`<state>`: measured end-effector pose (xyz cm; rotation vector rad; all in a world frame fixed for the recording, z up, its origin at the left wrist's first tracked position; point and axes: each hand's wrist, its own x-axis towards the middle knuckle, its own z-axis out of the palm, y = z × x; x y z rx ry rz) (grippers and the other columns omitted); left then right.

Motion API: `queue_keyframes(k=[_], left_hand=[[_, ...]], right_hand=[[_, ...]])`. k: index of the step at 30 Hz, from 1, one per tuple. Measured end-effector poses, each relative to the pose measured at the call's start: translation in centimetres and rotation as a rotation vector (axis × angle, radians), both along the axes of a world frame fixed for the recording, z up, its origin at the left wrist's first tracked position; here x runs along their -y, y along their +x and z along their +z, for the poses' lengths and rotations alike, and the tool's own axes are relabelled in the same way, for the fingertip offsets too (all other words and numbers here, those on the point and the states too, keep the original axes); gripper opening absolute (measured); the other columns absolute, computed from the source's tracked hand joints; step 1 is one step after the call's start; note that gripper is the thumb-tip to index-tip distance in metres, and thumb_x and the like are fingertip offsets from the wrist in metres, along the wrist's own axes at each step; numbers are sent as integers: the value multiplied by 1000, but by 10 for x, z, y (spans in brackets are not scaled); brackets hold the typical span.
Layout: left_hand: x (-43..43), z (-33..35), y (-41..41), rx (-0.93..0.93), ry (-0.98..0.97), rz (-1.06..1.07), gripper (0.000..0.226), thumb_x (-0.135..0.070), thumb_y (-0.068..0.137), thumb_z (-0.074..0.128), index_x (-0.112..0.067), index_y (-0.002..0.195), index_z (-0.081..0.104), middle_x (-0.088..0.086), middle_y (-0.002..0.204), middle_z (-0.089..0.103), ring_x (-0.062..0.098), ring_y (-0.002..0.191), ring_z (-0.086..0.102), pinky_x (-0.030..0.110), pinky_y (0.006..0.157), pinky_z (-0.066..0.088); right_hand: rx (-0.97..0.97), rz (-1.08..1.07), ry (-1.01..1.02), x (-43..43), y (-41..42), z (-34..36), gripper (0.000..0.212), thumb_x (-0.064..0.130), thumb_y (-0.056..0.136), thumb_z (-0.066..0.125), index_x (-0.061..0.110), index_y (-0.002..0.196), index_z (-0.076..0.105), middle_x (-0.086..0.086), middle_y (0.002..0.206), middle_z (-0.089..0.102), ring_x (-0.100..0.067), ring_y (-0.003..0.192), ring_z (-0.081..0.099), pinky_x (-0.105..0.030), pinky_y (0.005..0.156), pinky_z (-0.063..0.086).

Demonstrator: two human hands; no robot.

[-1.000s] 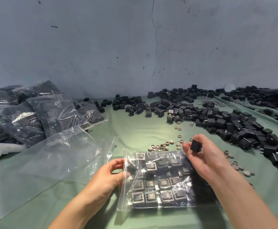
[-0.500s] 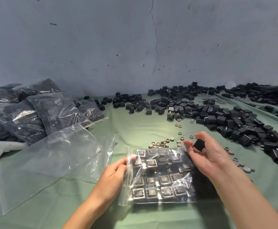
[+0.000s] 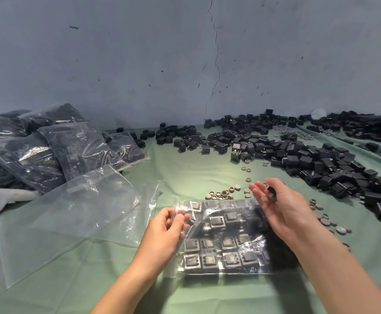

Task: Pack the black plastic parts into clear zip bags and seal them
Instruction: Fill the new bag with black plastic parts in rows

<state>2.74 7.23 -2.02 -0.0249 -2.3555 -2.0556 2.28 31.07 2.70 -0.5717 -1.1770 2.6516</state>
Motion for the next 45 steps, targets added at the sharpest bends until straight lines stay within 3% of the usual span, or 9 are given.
queue_keyframes(k=[4,8,11,19,26,31,36,41,45], left_hand=[[1,0,-3,22,-3,19,11,-12,100,54,-10,98,65,2,96,76,5,70,66,19,62,53],[14,3,-8,20,-188,169,13,-20,98,55,-17,107,63,8,106,68,16,90,67,39,92,51],[24,14,-1,-242,-406,309,23,-29,98,53,-31,122,56,-8,110,60,-4,87,60,27,82,45],[-2,28,24,-256,-85,-229,21,-49,86,62,-47,108,61,-11,101,71,6,81,65,17,68,48],[23,33,8,-108,-106,105,21,-26,83,74,-22,96,58,-3,87,68,12,76,64,21,66,48],[44,30,-5,232,262,263,19,0,94,54,-7,112,54,17,94,60,25,78,61,30,66,60],[35,17,2,300,256,118,15,1,95,56,-7,103,66,11,93,65,18,83,56,25,76,45],[15,9,4,305,332,11,6,-5,91,65,0,91,68,13,79,73,13,63,68,20,61,58],[11,-5,-4,265,219,100,14,-13,88,71,-3,97,69,14,86,73,17,70,67,31,75,55]], right_hand=[[-9,-20,289,1,-2,1,27,32,96,63,10,112,58,-6,109,71,-15,88,72,-25,67,57],[-62,-72,670,4,6,4,37,47,86,64,20,112,59,-1,99,67,-11,80,65,-24,66,49],[-257,-2,1080,18,12,0,37,40,84,66,29,119,59,4,99,66,-6,78,63,-23,67,52],[-735,114,2024,72,24,-20,65,37,91,53,15,150,43,3,108,68,-19,87,62,-34,75,57],[-653,244,1964,72,24,-20,76,55,98,38,26,158,2,4,130,60,-14,117,57,-35,103,46],[-586,103,1863,58,22,-13,53,33,100,45,18,151,40,6,122,66,-12,112,62,-36,100,50],[-434,68,1894,42,18,-10,52,35,98,41,26,149,41,11,127,60,-9,117,55,-30,105,43],[-304,7,1854,30,14,-12,48,32,101,46,27,148,41,10,130,58,-6,119,52,-23,107,34],[-260,7,1805,25,13,-9,48,31,101,45,25,148,42,7,133,56,-8,124,49,-27,110,36]])
